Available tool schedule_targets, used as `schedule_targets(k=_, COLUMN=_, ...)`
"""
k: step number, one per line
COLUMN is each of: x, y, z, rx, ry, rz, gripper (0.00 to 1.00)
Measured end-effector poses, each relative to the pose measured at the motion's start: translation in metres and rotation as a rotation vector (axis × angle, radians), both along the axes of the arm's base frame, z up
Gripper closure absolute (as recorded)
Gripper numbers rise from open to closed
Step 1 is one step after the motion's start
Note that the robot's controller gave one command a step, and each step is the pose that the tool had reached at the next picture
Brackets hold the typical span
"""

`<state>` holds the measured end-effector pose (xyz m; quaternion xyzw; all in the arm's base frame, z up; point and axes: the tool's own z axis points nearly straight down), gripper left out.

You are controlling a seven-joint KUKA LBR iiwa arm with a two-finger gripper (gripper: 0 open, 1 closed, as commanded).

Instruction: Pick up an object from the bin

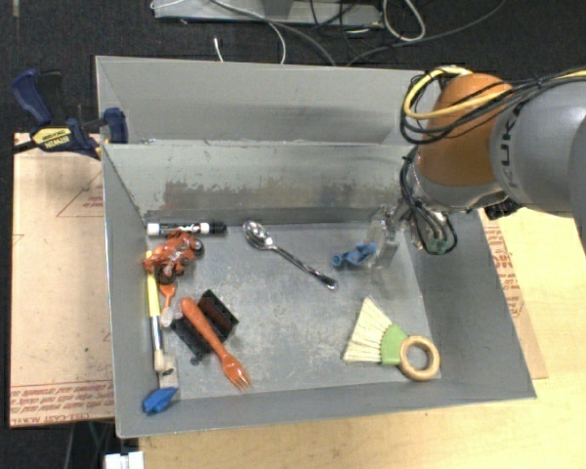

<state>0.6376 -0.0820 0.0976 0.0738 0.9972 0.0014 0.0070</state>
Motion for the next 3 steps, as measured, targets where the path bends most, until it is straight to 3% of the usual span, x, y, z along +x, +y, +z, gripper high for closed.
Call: schedule_targets(k=3, x=0.0, y=0.0, z=0.046, rx=0.0, ry=-0.003, rz=0.001, gripper=1.0)
